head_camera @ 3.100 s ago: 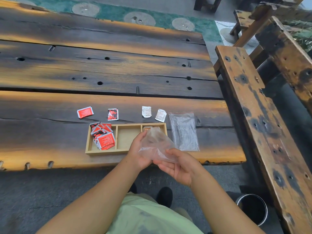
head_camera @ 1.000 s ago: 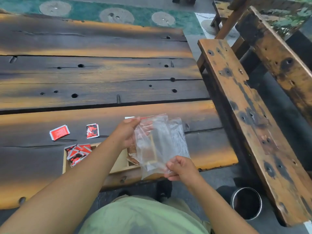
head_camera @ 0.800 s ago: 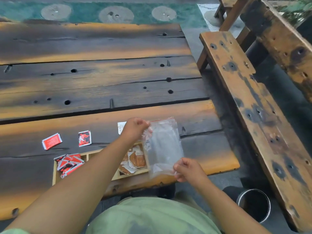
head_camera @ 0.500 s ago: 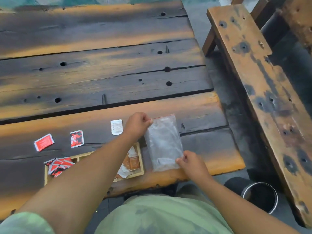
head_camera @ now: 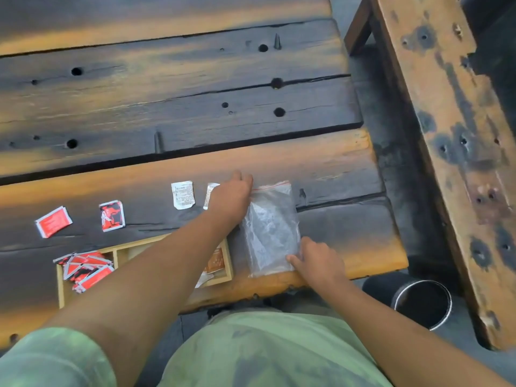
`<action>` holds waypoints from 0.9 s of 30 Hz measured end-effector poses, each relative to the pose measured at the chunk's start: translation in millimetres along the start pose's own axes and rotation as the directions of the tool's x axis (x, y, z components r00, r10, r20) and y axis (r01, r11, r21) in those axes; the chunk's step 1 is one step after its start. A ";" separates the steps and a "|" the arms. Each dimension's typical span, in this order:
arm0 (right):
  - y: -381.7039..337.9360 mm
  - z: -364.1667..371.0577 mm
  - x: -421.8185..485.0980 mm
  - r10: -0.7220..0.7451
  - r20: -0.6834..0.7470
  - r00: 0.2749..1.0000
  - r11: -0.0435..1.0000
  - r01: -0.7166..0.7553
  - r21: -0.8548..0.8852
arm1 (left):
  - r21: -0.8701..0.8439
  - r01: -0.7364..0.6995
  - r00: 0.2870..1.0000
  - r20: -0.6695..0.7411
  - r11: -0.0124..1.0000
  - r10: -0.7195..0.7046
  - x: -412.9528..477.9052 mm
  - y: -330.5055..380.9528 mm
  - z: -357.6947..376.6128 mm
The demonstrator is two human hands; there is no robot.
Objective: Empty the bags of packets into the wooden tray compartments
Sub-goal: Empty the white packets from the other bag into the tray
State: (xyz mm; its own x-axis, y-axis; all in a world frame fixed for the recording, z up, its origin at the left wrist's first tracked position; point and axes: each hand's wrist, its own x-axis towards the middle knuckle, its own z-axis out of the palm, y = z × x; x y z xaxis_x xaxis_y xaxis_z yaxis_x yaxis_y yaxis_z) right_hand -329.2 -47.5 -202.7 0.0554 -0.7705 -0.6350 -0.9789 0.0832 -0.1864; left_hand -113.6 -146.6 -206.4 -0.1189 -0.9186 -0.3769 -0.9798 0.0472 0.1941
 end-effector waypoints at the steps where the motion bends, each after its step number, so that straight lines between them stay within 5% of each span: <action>1: 1.0 -0.7 -1.6 -0.005 -0.006 1.000 1.000 0.005 -0.003 | -0.005 0.015 1.000 -0.009 1.000 -0.015 -1.3 0.9 0.0; 9: 11.8 -23.4 -4.9 -0.061 -0.111 0.992 0.996 0.054 -0.067 | -0.128 0.026 0.997 -0.073 0.991 -0.035 -27.2 18.8 -7.2; 16: -13.5 -26.9 -3.3 -0.453 -0.319 0.833 0.876 0.482 0.016 | -0.157 -0.162 0.984 0.053 0.974 0.172 -68.8 38.1 14.5; 20: -26.3 -15.6 9.9 -0.531 -0.256 0.808 0.847 0.509 -0.150 | 0.006 -0.182 0.980 0.080 0.983 0.181 -82.3 40.7 35.5; 27: -12.8 -13.8 19.5 -0.451 0.068 0.890 0.859 0.454 -0.237 | -0.013 -0.099 0.975 0.197 0.995 0.100 -92.4 35.0 49.6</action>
State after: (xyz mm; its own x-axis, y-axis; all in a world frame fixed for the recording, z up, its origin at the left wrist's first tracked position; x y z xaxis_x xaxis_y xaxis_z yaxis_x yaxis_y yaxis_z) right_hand -318.3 -72.4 -202.4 0.5046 -0.6798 -0.5322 -0.8622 -0.4279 -0.2710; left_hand -144.9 -40.6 -209.6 -0.2451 -0.8140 -0.5266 -0.9612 0.1330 0.2418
